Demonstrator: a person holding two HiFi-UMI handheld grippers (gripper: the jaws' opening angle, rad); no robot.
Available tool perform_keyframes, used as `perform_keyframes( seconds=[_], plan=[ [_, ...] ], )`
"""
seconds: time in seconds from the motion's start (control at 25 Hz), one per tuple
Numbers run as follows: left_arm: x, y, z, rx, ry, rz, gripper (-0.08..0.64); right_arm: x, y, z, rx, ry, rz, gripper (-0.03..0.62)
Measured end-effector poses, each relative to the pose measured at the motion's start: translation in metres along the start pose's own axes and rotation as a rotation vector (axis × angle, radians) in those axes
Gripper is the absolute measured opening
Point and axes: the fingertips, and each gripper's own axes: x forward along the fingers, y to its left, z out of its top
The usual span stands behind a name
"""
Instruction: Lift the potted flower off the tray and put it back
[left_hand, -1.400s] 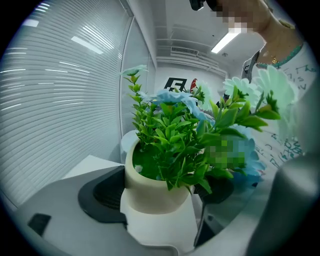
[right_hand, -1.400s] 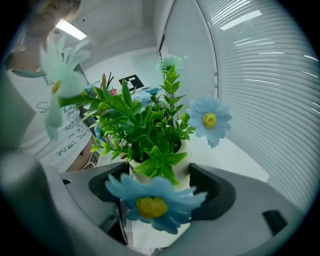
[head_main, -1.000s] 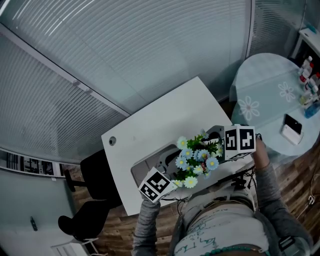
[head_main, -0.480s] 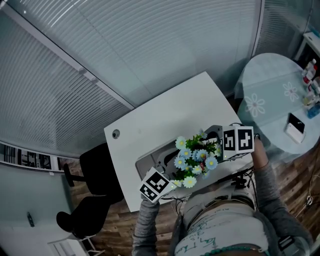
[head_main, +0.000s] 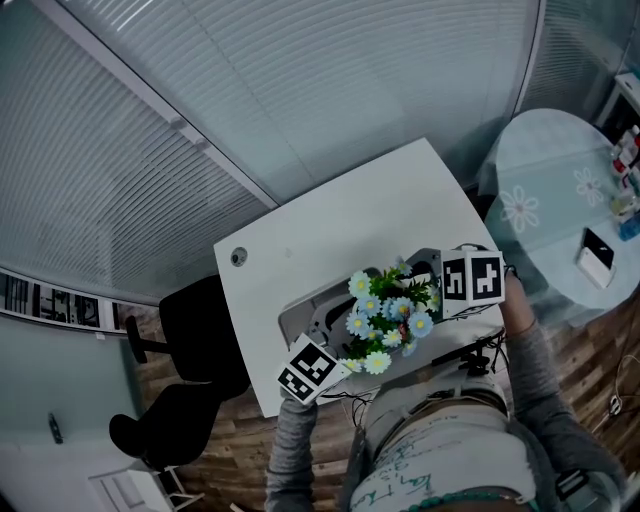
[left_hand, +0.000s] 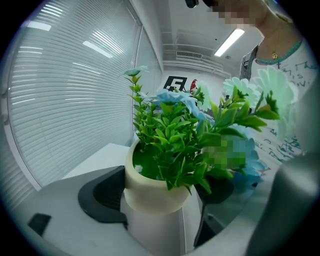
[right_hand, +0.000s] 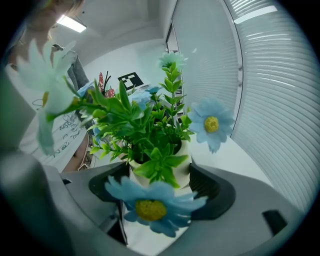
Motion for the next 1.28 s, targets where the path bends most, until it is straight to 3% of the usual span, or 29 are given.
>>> perform_keyframes(
  seconds=[0.36, 0.68, 1.28],
  plan=[
    [-0.003, 0.006, -0.016, -0.015, 0.011, 0.012, 0.428, 0.017, -0.004, 0.001, -0.007, -0.005, 0.019, 0.362],
    [-0.038, 0.026, -0.039, -0.013, 0.015, -0.012, 0.428, 0.051, -0.012, 0.032, 0.011, 0.009, 0.008, 0.362],
    [-0.038, 0.036, -0.06, 0.002, 0.029, -0.059, 0.428, 0.07, -0.019, 0.029, 0.053, 0.02, -0.023, 0.362]
  ],
)
